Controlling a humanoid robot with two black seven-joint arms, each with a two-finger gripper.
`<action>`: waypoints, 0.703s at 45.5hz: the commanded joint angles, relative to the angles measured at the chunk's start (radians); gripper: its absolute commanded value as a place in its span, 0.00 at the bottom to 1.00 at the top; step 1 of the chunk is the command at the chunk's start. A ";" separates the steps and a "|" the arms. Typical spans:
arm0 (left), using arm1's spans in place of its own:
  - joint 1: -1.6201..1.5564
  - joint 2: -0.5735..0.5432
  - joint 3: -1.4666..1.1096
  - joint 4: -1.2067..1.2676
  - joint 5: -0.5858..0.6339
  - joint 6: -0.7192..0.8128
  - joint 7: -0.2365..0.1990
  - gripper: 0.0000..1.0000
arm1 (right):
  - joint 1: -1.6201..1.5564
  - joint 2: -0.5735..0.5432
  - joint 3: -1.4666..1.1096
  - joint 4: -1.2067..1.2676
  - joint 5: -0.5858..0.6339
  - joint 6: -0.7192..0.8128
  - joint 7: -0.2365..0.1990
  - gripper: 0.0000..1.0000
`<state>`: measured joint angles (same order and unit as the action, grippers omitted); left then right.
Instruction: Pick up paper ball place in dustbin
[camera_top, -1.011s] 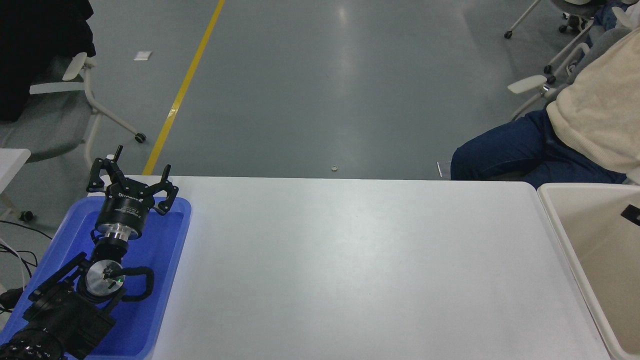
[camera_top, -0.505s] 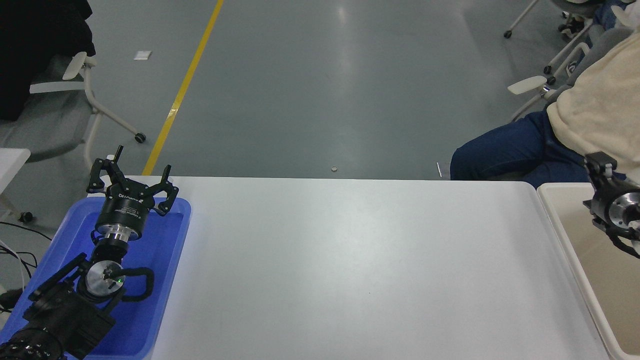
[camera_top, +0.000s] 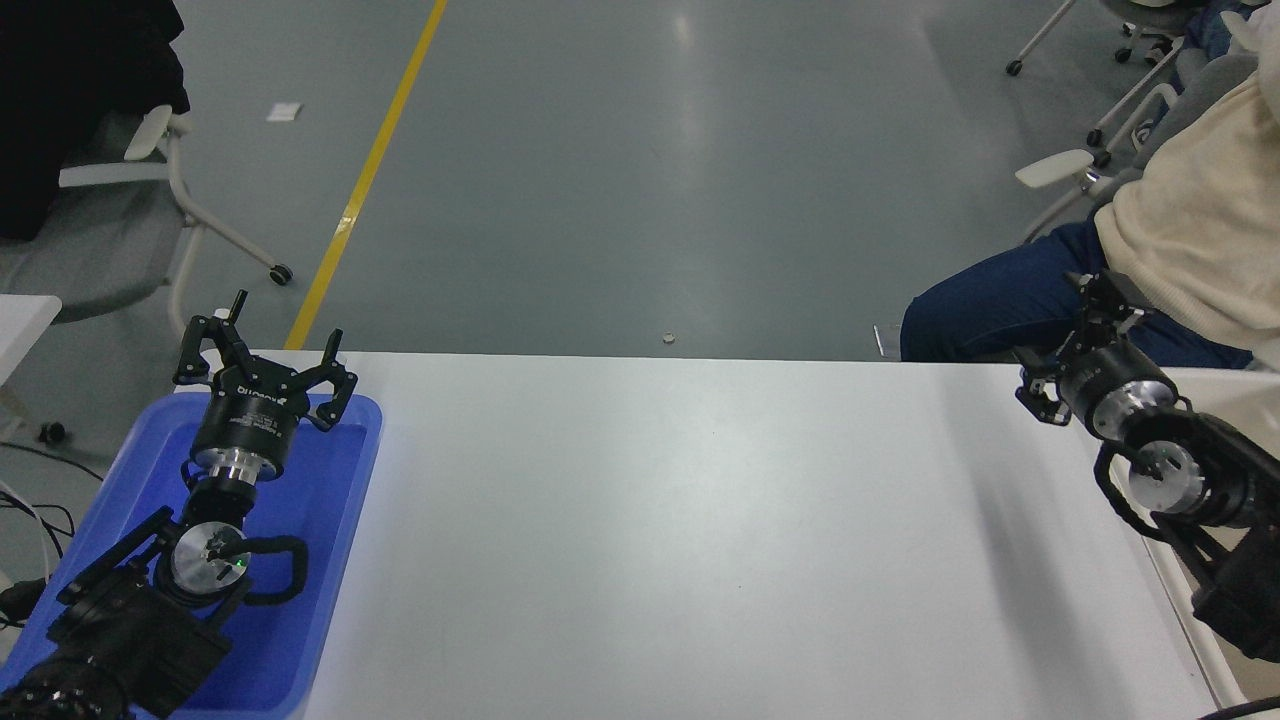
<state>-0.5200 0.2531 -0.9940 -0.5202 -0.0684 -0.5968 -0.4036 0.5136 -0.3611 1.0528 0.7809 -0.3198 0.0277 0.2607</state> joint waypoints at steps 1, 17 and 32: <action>0.000 0.000 0.000 0.000 0.001 0.000 0.000 1.00 | -0.035 0.129 0.058 0.009 -0.016 -0.003 0.219 1.00; 0.000 0.000 0.000 0.000 -0.001 -0.001 0.000 1.00 | -0.110 0.162 -0.003 0.037 -0.016 -0.005 0.227 1.00; 0.000 0.000 0.000 0.000 0.001 0.002 0.000 1.00 | -0.132 0.140 -0.025 0.046 -0.015 0.006 0.227 1.00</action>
<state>-0.5200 0.2533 -0.9946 -0.5200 -0.0686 -0.5976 -0.4035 0.3982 -0.2193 1.0441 0.8168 -0.3354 0.0273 0.4798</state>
